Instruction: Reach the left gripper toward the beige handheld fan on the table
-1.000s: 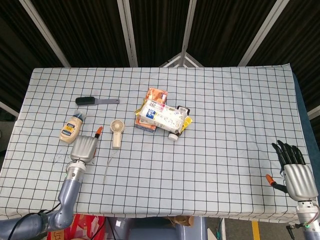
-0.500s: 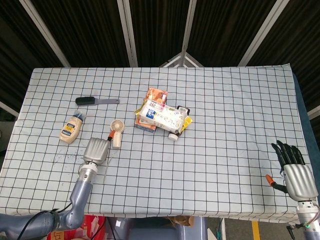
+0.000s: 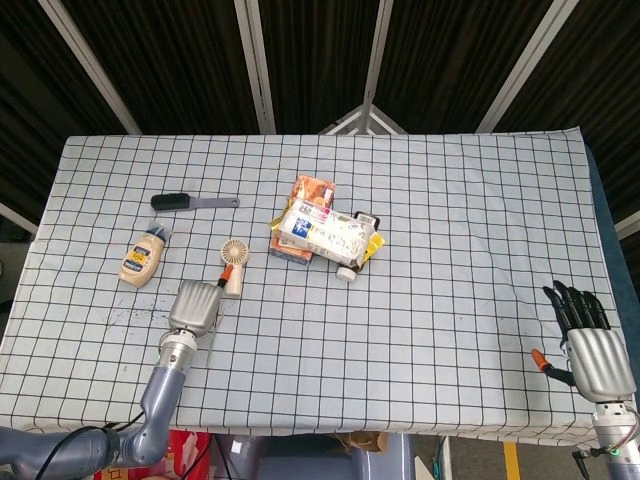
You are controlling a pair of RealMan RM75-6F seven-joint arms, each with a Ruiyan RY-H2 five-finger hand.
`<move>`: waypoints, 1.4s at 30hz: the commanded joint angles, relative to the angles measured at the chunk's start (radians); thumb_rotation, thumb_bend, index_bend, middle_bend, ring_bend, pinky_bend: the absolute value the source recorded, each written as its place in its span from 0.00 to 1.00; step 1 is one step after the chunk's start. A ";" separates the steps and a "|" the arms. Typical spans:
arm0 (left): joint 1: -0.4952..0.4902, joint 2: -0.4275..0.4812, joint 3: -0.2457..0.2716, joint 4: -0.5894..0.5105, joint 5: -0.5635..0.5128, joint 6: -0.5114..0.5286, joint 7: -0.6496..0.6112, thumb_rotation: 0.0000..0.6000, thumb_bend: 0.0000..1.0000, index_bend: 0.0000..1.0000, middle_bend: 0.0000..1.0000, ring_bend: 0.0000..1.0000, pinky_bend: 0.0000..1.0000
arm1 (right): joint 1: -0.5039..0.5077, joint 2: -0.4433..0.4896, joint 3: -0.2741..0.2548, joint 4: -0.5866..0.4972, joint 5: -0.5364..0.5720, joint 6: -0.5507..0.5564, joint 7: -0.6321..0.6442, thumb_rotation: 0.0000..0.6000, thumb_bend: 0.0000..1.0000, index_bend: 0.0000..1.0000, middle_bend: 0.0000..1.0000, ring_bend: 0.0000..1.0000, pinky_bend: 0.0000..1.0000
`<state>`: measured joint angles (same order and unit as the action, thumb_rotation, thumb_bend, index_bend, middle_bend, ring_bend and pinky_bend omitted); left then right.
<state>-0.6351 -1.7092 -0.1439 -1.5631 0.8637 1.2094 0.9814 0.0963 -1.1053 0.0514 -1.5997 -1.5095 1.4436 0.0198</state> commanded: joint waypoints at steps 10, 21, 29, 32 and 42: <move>-0.020 -0.015 0.002 0.035 -0.028 -0.005 -0.005 1.00 0.74 0.03 0.91 0.68 0.64 | 0.000 0.000 0.000 0.001 0.000 -0.001 0.003 1.00 0.28 0.04 0.00 0.00 0.00; -0.030 -0.042 0.016 0.066 -0.018 -0.003 -0.021 1.00 0.74 0.04 0.91 0.68 0.64 | 0.001 0.001 0.000 0.001 0.000 -0.001 0.005 1.00 0.28 0.04 0.00 0.00 0.00; -0.029 -0.039 0.030 0.076 -0.049 -0.009 0.001 1.00 0.74 0.06 0.91 0.68 0.64 | 0.001 0.001 -0.001 0.001 -0.001 -0.001 0.005 1.00 0.28 0.04 0.00 0.00 0.00; -0.032 -0.046 0.032 0.093 -0.063 -0.016 0.005 1.00 0.74 0.06 0.91 0.68 0.64 | 0.000 0.001 -0.001 0.000 -0.001 0.000 0.004 1.00 0.28 0.04 0.00 0.00 0.00; -0.048 -0.082 0.029 0.163 -0.088 -0.045 0.003 1.00 0.75 0.06 0.91 0.68 0.64 | 0.001 0.001 -0.001 0.000 0.000 -0.001 0.006 1.00 0.28 0.04 0.00 0.00 0.00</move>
<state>-0.6809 -1.7886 -0.1141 -1.4038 0.7789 1.1666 0.9844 0.0968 -1.1039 0.0506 -1.5995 -1.5095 1.4427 0.0257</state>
